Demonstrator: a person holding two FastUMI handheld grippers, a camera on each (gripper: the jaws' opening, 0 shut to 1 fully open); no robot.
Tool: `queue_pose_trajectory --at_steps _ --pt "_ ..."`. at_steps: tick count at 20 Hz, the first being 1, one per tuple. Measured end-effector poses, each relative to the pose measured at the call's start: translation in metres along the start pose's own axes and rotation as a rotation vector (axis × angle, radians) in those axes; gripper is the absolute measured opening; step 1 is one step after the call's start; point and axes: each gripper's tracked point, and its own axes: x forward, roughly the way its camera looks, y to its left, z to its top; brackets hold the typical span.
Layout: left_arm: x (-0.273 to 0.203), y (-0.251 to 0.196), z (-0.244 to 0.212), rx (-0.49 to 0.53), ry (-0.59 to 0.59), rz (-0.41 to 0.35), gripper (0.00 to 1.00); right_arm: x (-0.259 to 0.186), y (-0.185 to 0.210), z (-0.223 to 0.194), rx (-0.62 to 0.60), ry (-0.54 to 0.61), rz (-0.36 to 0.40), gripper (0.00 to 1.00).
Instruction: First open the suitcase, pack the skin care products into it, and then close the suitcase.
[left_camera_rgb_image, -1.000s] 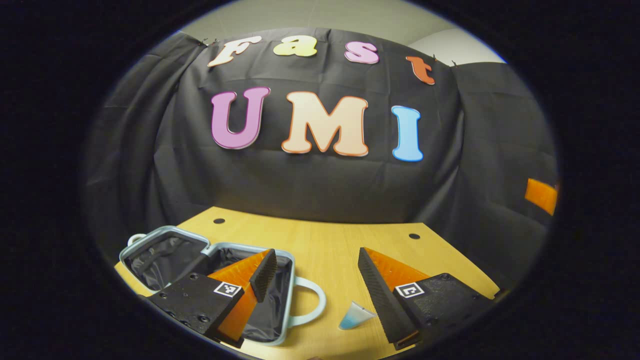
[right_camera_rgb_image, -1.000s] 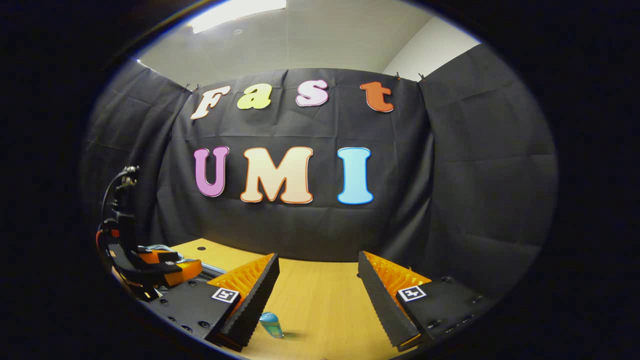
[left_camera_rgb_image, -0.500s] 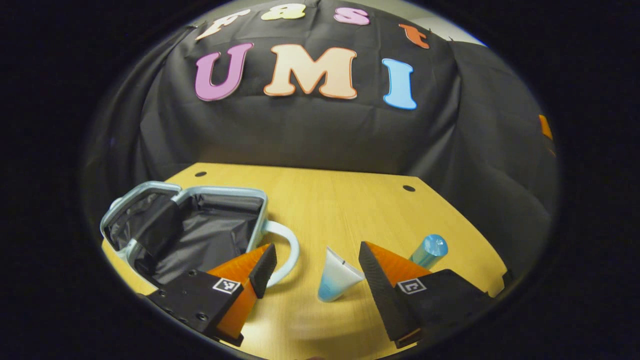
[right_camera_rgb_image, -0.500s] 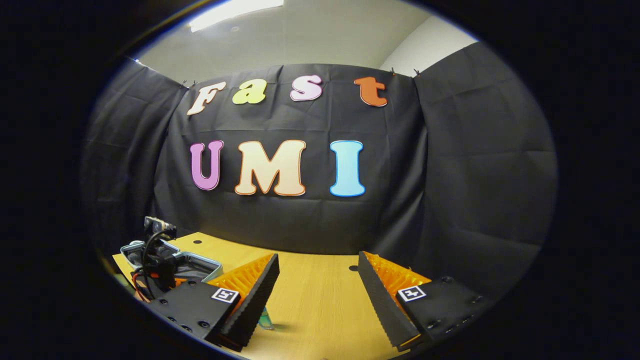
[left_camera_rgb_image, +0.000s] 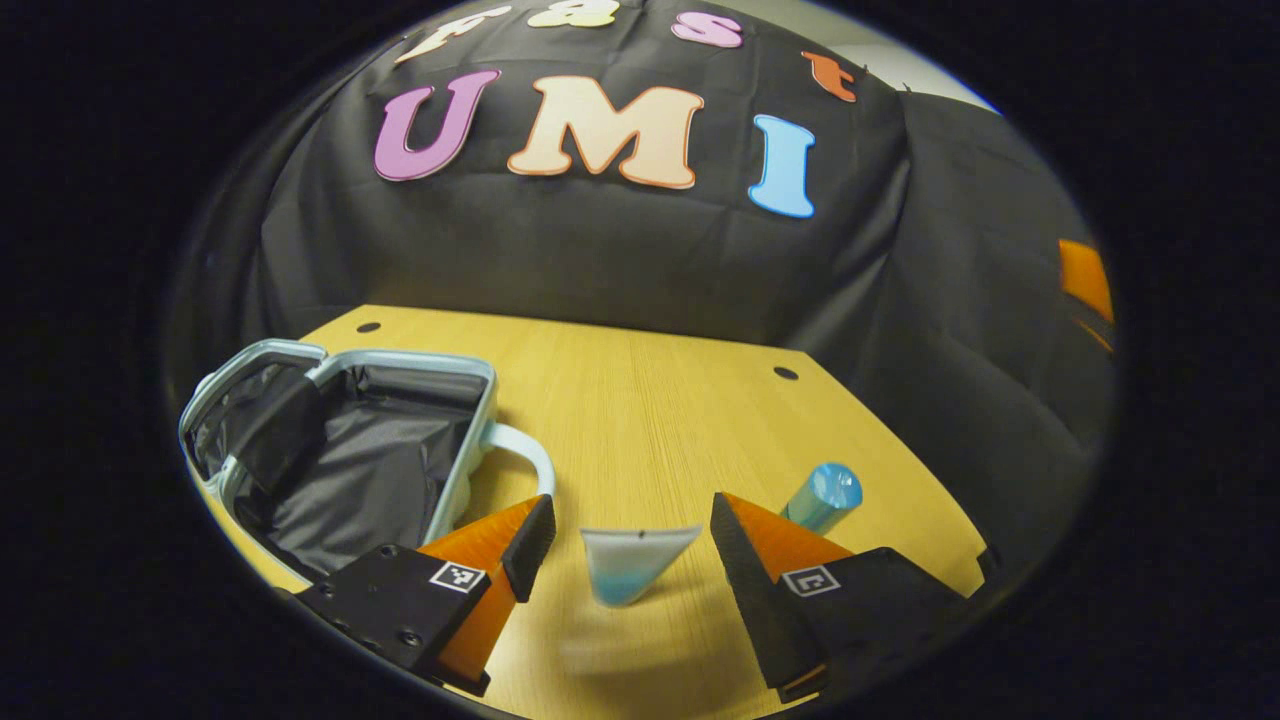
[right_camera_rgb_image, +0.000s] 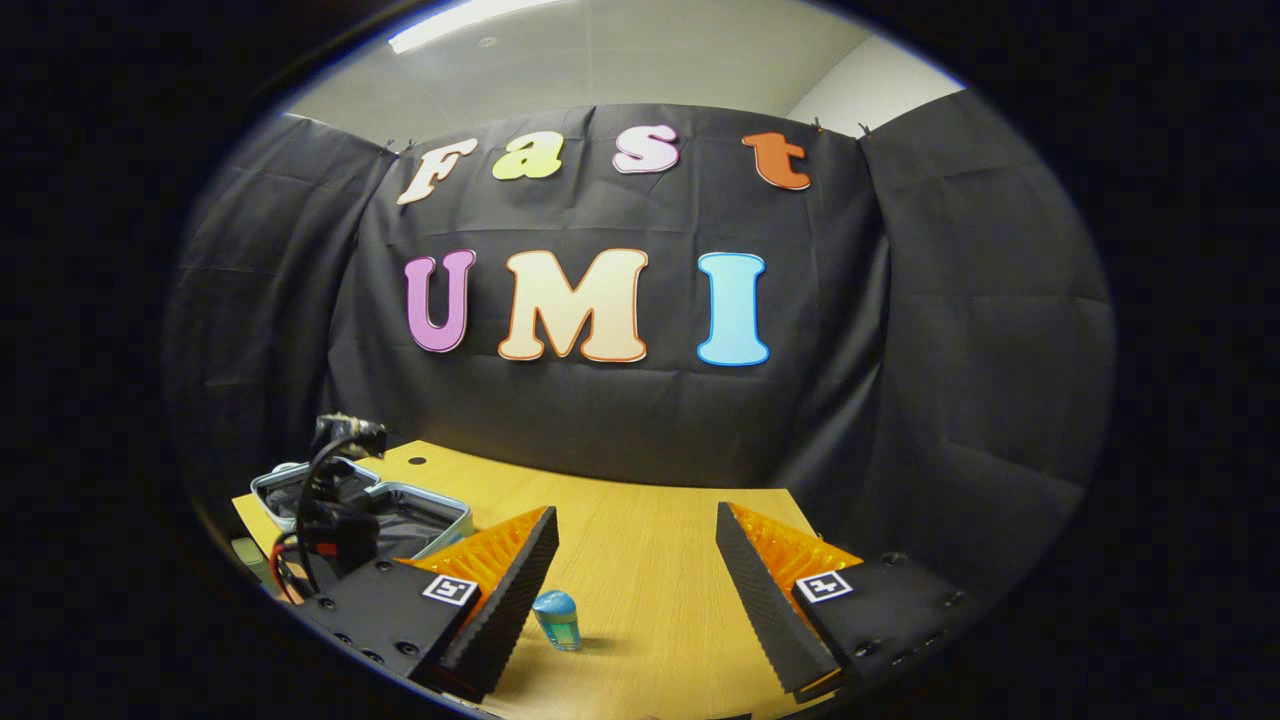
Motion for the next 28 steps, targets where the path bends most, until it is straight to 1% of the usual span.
queue_pose_trajectory --at_steps 5,7,9,11,12,14,15,16,19,20,21,22,23,24,25,26,27,28 --pt "0.014 0.007 -0.026 0.009 0.052 -0.008 0.92 0.002 0.011 -0.01 -0.014 0.028 0.01 1.0" --pt "0.02 0.009 -0.03 0.007 0.07 -0.019 0.82 0.002 0.015 -0.015 -0.025 0.041 0.012 1.0" --pt "0.023 0.015 -0.035 0.018 0.076 -0.011 0.55 0.003 0.017 -0.019 -0.034 0.049 0.013 1.0" --pt "0.024 0.013 -0.034 0.012 0.07 -0.043 0.47 0.004 0.022 -0.021 -0.045 0.052 0.015 1.0" --pt "0.025 0.013 -0.034 0.0 0.074 -0.053 0.46 0.005 0.024 -0.023 -0.05 0.052 0.018 0.99" --pt "0.021 0.016 -0.033 -0.013 0.09 -0.069 0.39 0.007 0.03 -0.028 -0.054 0.056 0.024 1.0" --pt "0.018 0.016 -0.027 -0.011 0.085 -0.077 0.41 0.009 0.034 -0.031 -0.053 0.059 0.029 1.0" --pt "0.012 0.015 -0.023 -0.009 0.089 -0.093 0.36 0.011 0.037 -0.033 -0.049 0.06 0.033 0.99" --pt "-0.005 0.013 0.002 0.008 0.072 -0.128 0.35 0.021 0.048 -0.045 -0.042 0.069 0.043 0.99" --pt "-0.013 0.014 0.012 0.012 0.066 -0.132 0.35 0.025 0.052 -0.052 -0.037 0.074 0.048 0.99" --pt "-0.019 0.015 0.02 0.016 0.057 -0.136 0.35 0.03 0.054 -0.06 -0.032 0.085 0.049 0.97" --pt "-0.026 0.017 0.029 0.015 0.045 -0.138 0.35 0.035 0.056 -0.071 -0.029 0.1 0.05 0.99" --pt "-0.033 0.02 0.038 0.012 0.036 -0.142 0.35 0.039 0.058 -0.082 -0.03 0.118 0.049 0.99" --pt "-0.041 0.023 0.047 0.013 0.025 -0.137 0.35 0.043 0.06 -0.094 -0.03 0.14 0.048 0.99" --pt "-0.047 0.028 0.053 0.016 0.017 -0.13 0.38 0.047 0.061 -0.107 -0.03 0.159 0.045 0.99" --pt "-0.053 0.033 0.059 0.019 0.012 -0.121 0.35 0.05 0.061 -0.117 -0.029 0.177 0.044 0.99" --pt "-0.059 0.038 0.064 0.022 0.006 -0.112 0.35 0.053 0.062 -0.128 -0.029 0.196 0.045 0.99" --pt "-0.064 0.042 0.069 0.019 0.001 -0.105 0.38 0.056 0.061 -0.139 -0.033 0.211 0.042 1.0"
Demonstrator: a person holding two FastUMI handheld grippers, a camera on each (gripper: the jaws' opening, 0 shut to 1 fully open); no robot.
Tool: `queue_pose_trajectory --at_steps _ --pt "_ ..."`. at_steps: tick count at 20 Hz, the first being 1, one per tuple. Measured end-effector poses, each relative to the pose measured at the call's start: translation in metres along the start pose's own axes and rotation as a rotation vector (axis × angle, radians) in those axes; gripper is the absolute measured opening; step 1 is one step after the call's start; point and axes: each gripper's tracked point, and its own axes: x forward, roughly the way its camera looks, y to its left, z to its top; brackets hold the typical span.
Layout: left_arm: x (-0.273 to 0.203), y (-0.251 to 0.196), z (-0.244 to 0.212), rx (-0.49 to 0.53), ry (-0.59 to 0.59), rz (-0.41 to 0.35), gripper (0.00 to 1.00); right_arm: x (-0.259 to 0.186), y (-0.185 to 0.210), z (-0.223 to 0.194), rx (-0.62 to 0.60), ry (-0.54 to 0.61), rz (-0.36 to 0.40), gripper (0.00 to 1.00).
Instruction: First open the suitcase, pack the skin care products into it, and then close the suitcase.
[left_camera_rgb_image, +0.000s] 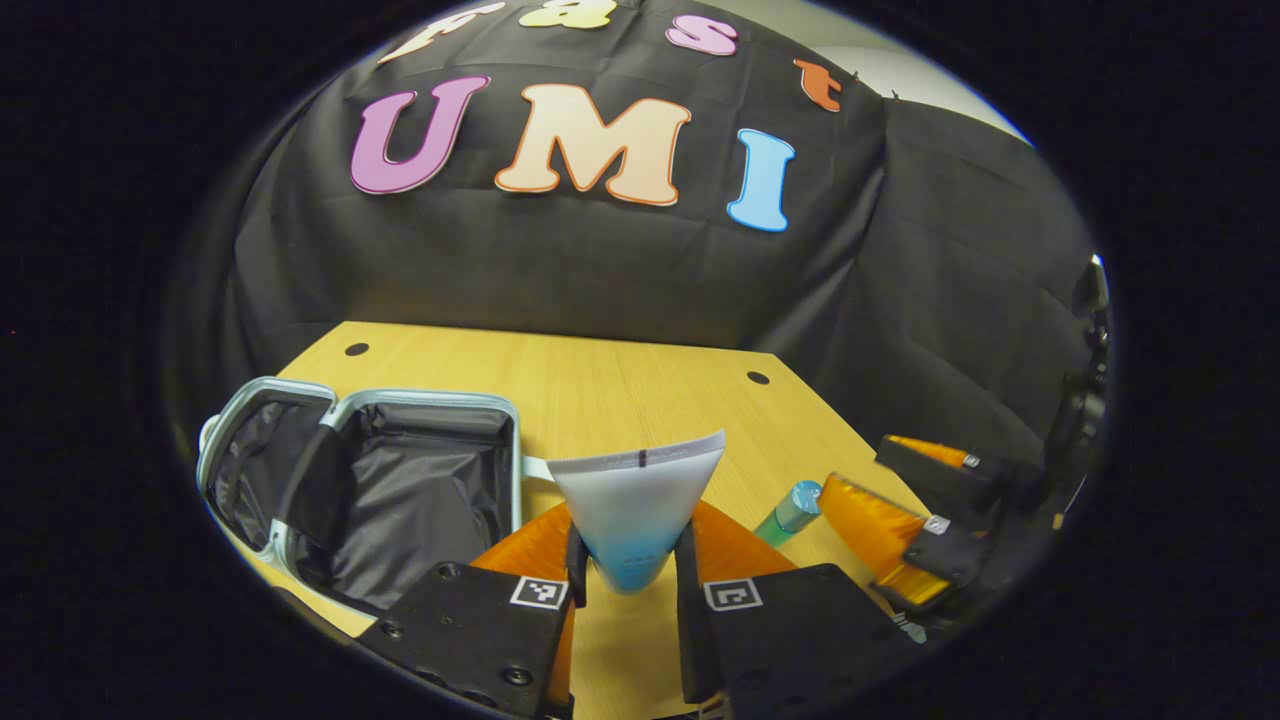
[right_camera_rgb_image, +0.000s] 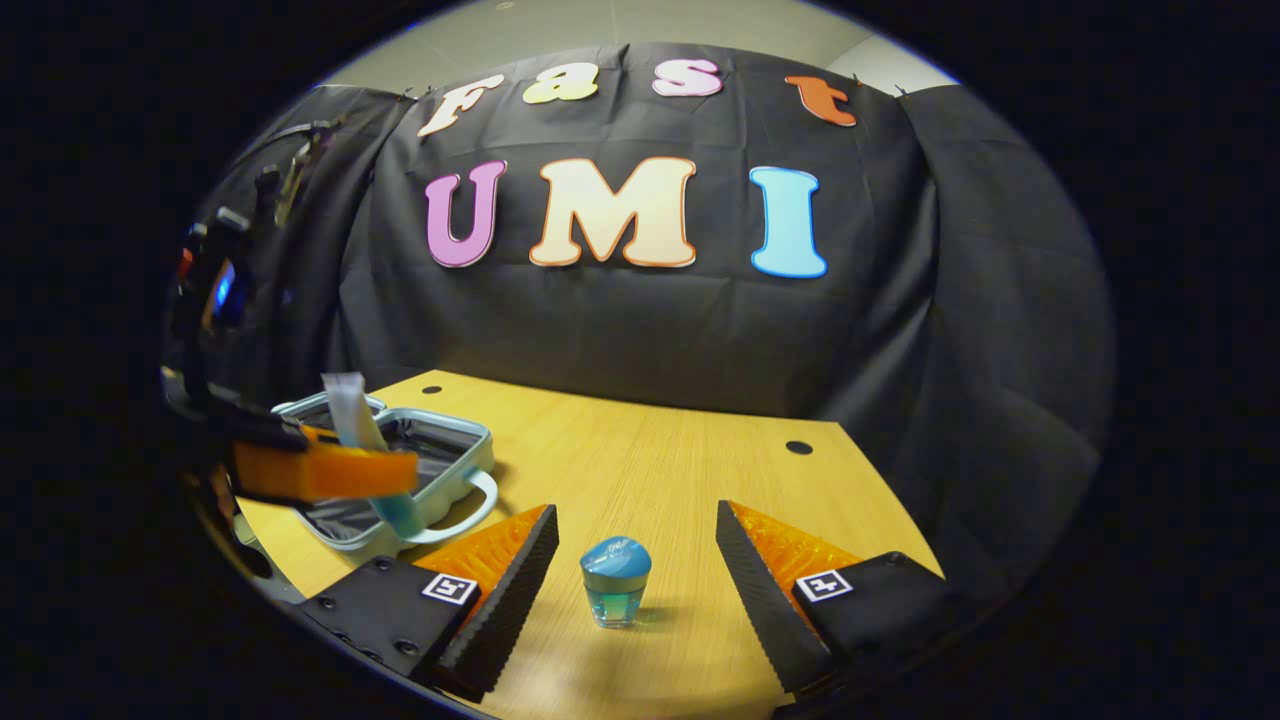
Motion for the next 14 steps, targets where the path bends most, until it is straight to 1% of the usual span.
queue_pose_trajectory --at_steps 1,4,6,7,8,10,11,12,13,14 --pt "-0.004 0.003 0.003 -0.003 -0.005 0.007 0.35 0.006 0.001 -0.011 -0.005 0.019 0.0 0.99" --pt "-0.018 0.013 0.01 -0.019 -0.013 0.027 0.35 0.023 0.007 -0.05 -0.003 0.102 0.022 1.0" --pt "-0.026 0.022 0.013 -0.01 -0.013 0.053 0.35 0.03 0.012 -0.072 0.002 0.153 0.031 0.99" --pt "-0.028 0.028 0.011 -0.004 -0.009 0.064 0.31 0.033 0.013 -0.079 -0.003 0.165 0.031 1.0" --pt "-0.031 0.032 0.011 -0.001 -0.005 0.075 0.35 0.035 0.012 -0.084 -0.009 0.178 0.025 0.98" --pt "-0.035 0.039 0.009 -0.004 0.0 0.088 0.35 0.039 0.01 -0.087 -0.012 0.182 0.009 0.91" --pt "-0.036 0.042 0.007 -0.008 0.004 0.095 0.35 0.043 0.013 -0.087 -0.002 0.178 0.02 0.8" --pt "-0.037 0.046 0.005 -0.012 0.01 0.103 0.35 0.041 0.011 -0.085 -0.015 0.169 0.001 0.66" --pt "-0.036 0.05 0.002 -0.017 0.017 0.111 0.35 0.042 0.012 -0.086 -0.02 0.175 0.012 0.52" --pt "-0.036 0.054 0.0 -0.026 0.021 0.118 0.35 0.042 0.015 -0.085 -0.013 0.181 0.027 0.53"
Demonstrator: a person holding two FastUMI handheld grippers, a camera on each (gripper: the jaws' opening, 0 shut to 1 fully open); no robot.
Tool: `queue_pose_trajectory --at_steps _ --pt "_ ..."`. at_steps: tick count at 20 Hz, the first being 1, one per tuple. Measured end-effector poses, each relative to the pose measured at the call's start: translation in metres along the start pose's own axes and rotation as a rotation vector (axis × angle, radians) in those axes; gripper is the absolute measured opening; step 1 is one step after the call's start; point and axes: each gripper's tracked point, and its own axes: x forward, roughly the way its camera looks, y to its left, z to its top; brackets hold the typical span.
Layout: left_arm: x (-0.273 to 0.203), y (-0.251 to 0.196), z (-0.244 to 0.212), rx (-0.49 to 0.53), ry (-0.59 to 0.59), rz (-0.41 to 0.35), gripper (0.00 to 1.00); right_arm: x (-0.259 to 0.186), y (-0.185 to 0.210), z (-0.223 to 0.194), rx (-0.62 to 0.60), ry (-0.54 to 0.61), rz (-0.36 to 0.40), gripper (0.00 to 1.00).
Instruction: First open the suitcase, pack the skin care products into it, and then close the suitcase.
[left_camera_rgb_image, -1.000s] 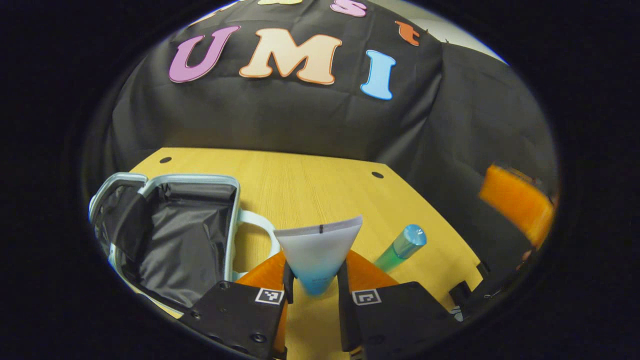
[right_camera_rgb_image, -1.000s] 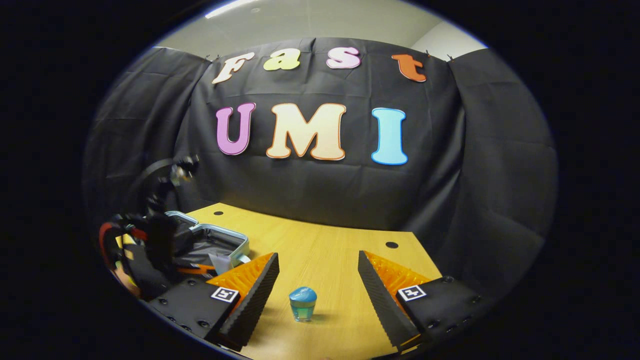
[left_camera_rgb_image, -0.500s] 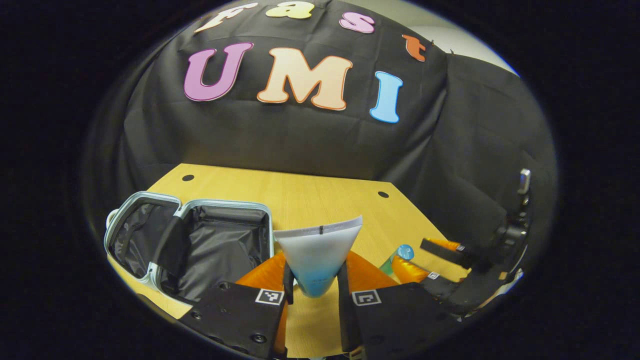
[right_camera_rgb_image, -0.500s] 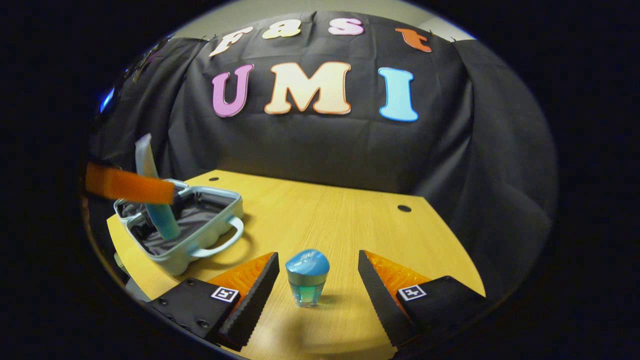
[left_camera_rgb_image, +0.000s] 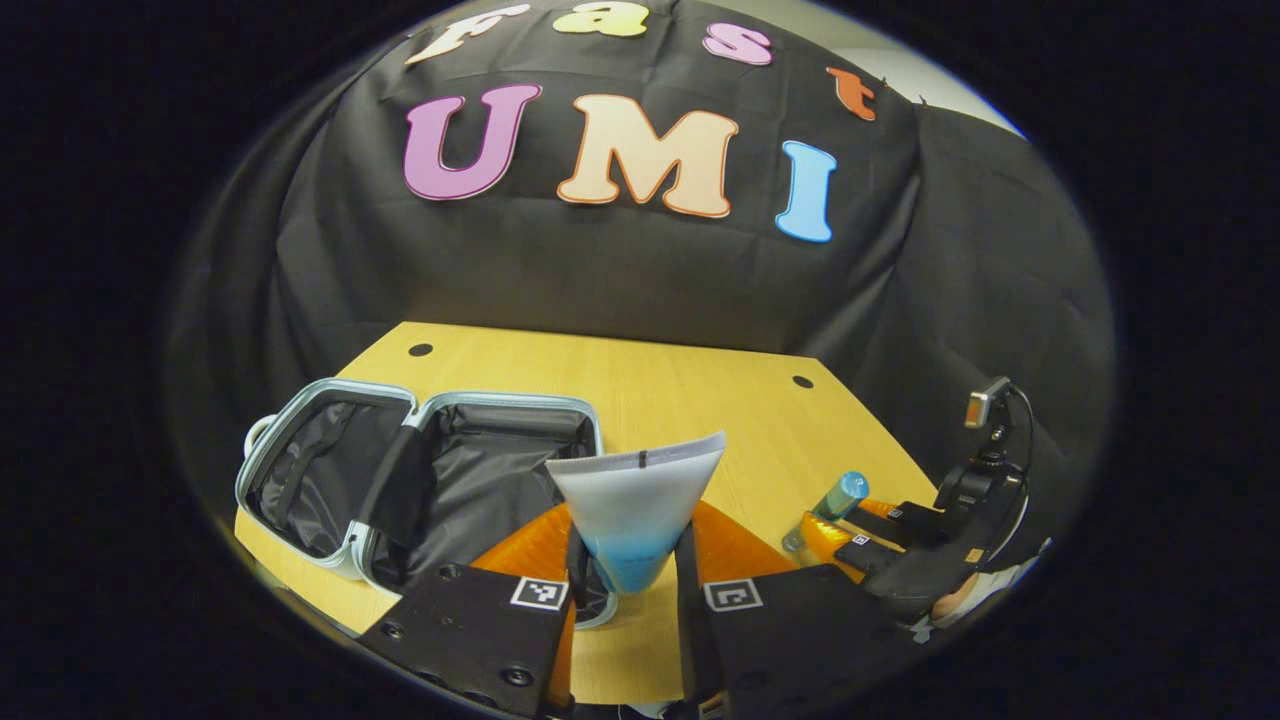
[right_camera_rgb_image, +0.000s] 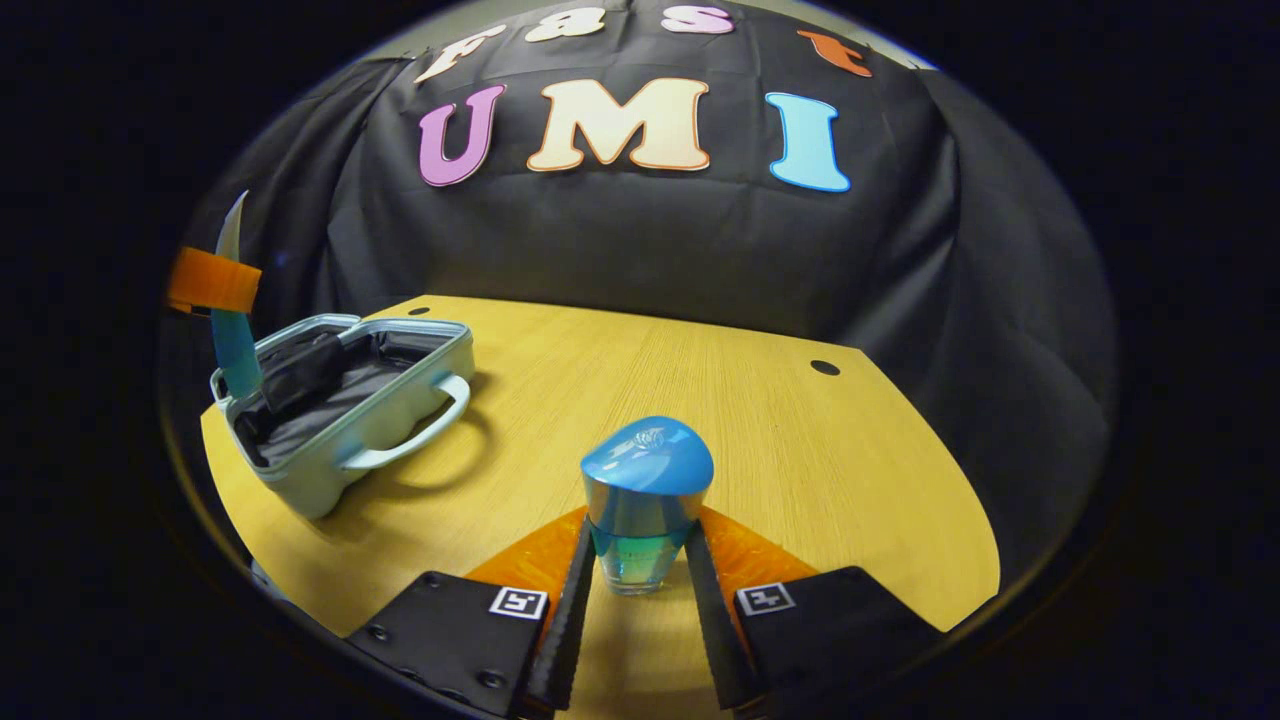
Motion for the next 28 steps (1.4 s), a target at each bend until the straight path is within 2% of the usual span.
queue_pose_trajectory --at_steps 2,3,4,5,6,9,13,14,15,17,19,20,23,26,28 --pt "0.003 0.006 -0.004 -0.024 0.012 0.008 0.35 -0.003 0.004 0.0 -0.011 0.022 0.02 0.51" --pt "0.006 0.012 -0.005 -0.029 0.018 0.017 0.38 -0.006 0.007 0.003 -0.01 0.026 0.039 0.5" --pt "0.008 0.018 -0.006 -0.03 0.022 0.025 0.35 -0.009 0.012 0.007 -0.009 0.022 0.057 0.5" --pt "0.011 0.024 -0.008 -0.028 0.031 0.037 0.38 -0.013 0.017 0.011 -0.005 0.023 0.071 0.46" --pt "0.014 0.033 -0.009 -0.023 0.036 0.05 0.35 -0.017 0.02 0.019 0.0 0.012 0.079 0.46" --pt "0.022 0.065 -0.015 -0.019 0.083 0.108 0.35 -0.03 0.037 0.045 0.032 -0.017 0.114 0.46" --pt "0.037 0.107 -0.034 -0.014 0.178 0.175 0.35 -0.05 0.066 0.095 0.065 -0.077 0.18 0.48" --pt "0.04 0.116 -0.04 -0.019 0.208 0.191 0.38 -0.055 0.074 0.105 0.07 -0.089 0.197 0.48" --pt "0.045 0.124 -0.048 -0.022 0.243 0.199 0.35 -0.059 0.081 0.115 0.08 -0.098 0.215 0.48" --pt "0.055 0.138 -0.063 -0.026 0.302 0.213 0.35 -0.067 0.098 0.134 0.114 -0.1 0.257 0.48" --pt "0.063 0.147 -0.076 -0.031 0.361 0.218 0.38 -0.074 0.116 0.146 0.153 -0.093 0.301 0.47" --pt "0.067 0.15 -0.081 -0.036 0.382 0.216 0.35 -0.076 0.125 0.15 0.175 -0.08 0.323 0.48" --pt "0.078 0.158 -0.094 -0.042 0.424 0.203 0.35 -0.078 0.146 0.155 0.194 -0.049 0.356 0.45" --pt "0.089 0.161 -0.085 -0.027 0.38 0.18 0.38 -0.072 0.165 0.15 0.178 -0.015 0.363 0.48" --pt "0.094 0.163 -0.084 -0.021 0.359 0.159 0.45 -0.067 0.18 0.145 0.192 0.01 0.373 0.49"
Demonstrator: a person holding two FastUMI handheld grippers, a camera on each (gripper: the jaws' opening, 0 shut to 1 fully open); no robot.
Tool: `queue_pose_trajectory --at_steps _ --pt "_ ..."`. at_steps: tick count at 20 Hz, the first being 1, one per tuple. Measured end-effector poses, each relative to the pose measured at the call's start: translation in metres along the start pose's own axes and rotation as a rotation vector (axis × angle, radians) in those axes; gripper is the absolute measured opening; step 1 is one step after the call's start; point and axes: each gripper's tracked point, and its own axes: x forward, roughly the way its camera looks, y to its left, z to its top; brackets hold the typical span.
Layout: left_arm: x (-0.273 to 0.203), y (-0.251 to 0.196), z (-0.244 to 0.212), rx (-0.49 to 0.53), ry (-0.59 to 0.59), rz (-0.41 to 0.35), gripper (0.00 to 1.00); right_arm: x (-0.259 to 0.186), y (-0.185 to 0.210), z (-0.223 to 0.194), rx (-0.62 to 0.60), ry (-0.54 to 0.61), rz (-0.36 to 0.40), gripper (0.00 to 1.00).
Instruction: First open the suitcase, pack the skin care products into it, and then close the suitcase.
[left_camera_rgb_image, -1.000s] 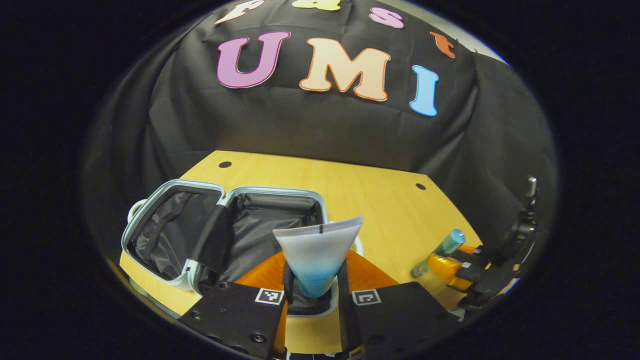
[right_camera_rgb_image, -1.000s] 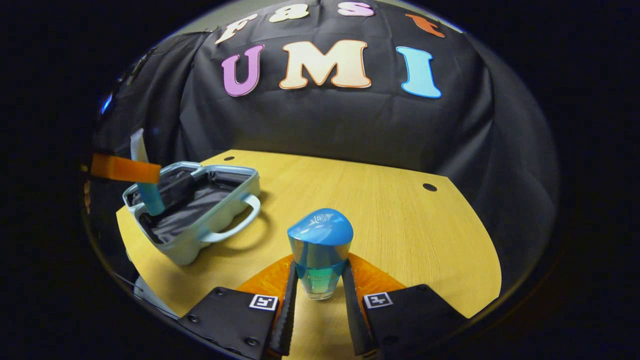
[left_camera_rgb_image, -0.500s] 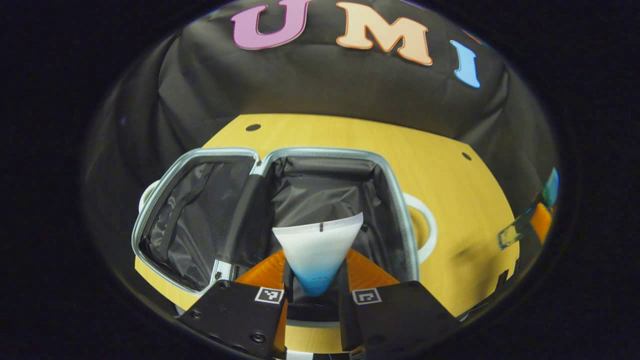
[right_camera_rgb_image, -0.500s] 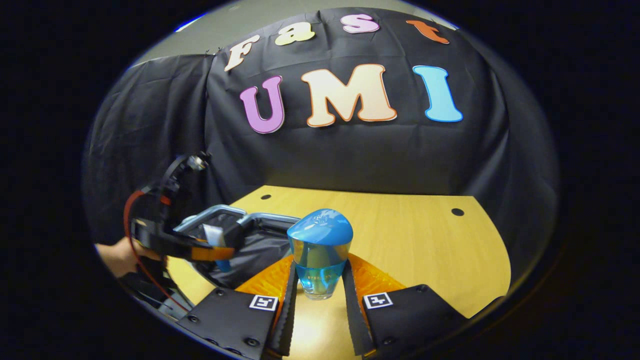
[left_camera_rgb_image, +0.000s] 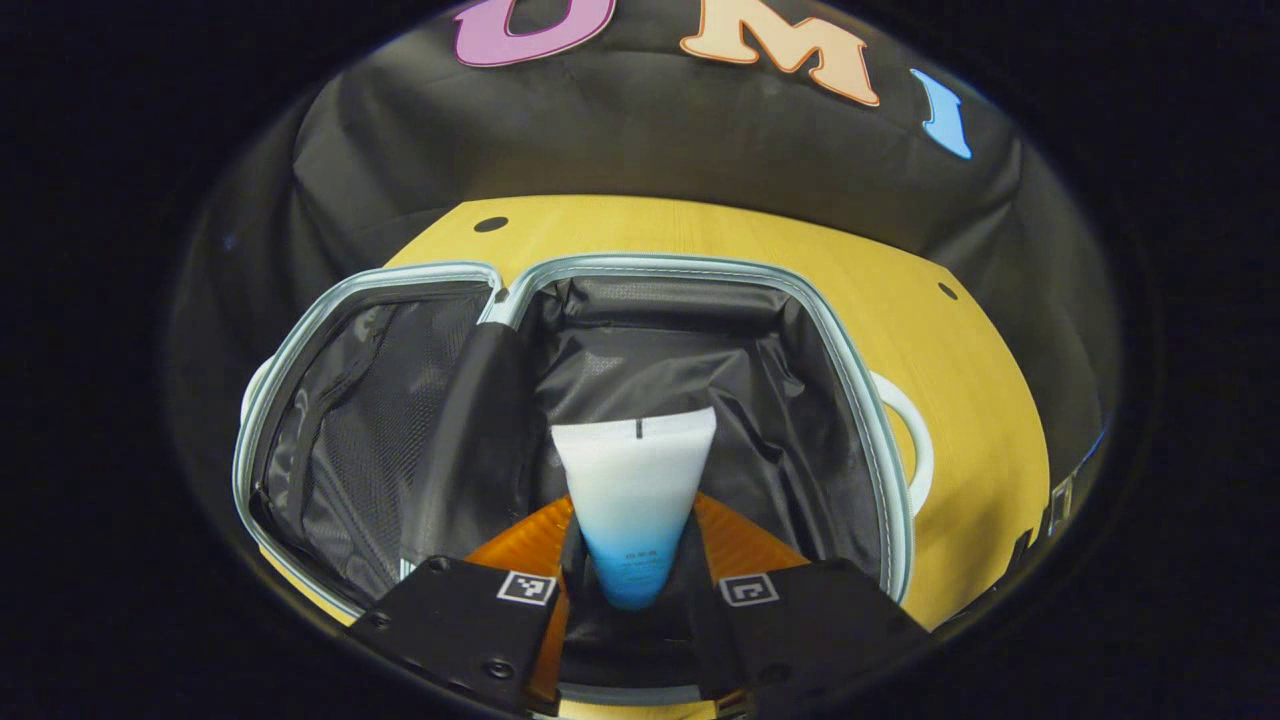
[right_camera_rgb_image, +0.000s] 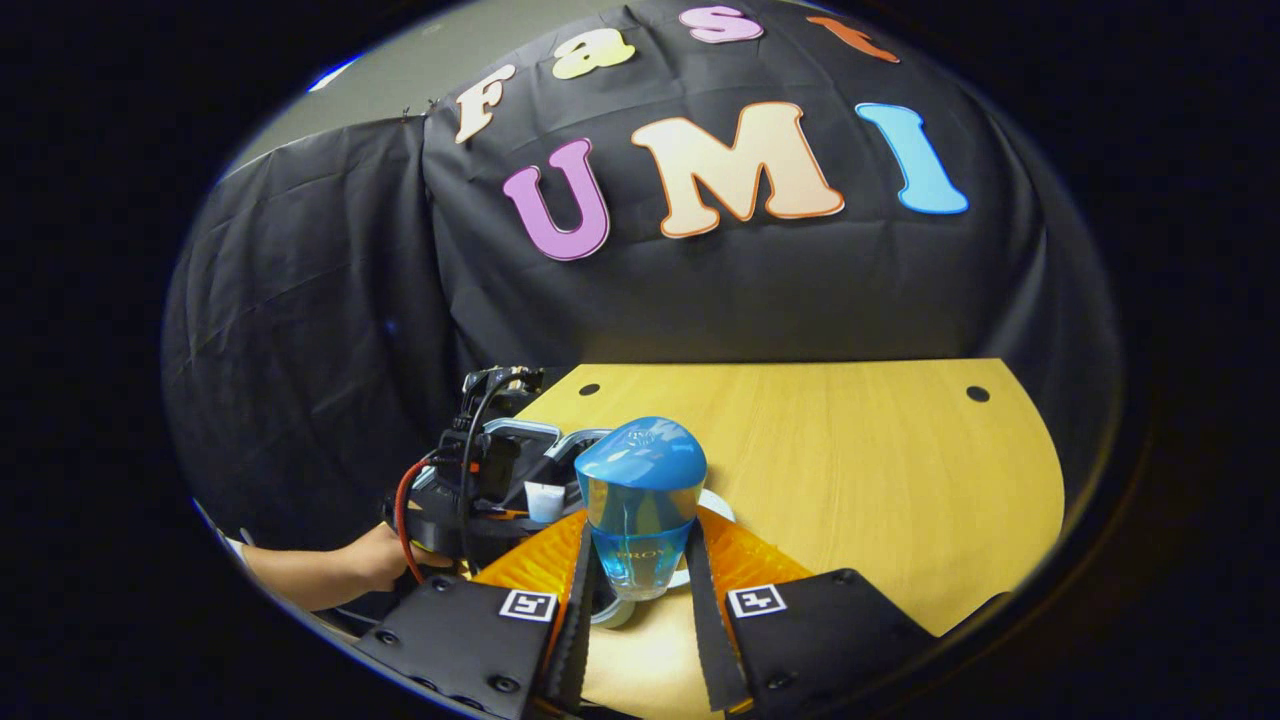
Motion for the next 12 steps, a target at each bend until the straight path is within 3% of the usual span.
queue_pose_trajectory --at_steps 1,5,6,8,12 --pt "0.003 -0.001 0.002 0.003 -0.011 -0.021 0.47 0.006 0.005 -0.003 0.003 0.009 0.0 0.47" --pt "-0.01 0.008 0.028 0.043 -0.127 -0.045 0.95 0.034 0.021 -0.015 0.028 0.052 0.009 0.47" --pt "-0.017 0.011 0.035 0.04 -0.15 -0.053 0.98 0.042 0.026 -0.02 0.033 0.064 0.014 0.48" --pt "-0.029 0.022 0.047 0.019 -0.19 -0.062 0.94 0.06 0.035 -0.03 0.038 0.092 0.021 0.48" --pt "-0.059 0.067 0.063 -0.046 -0.249 -0.029 0.96 0.099 0.043 -0.073 0.06 0.198 0.019 0.48"
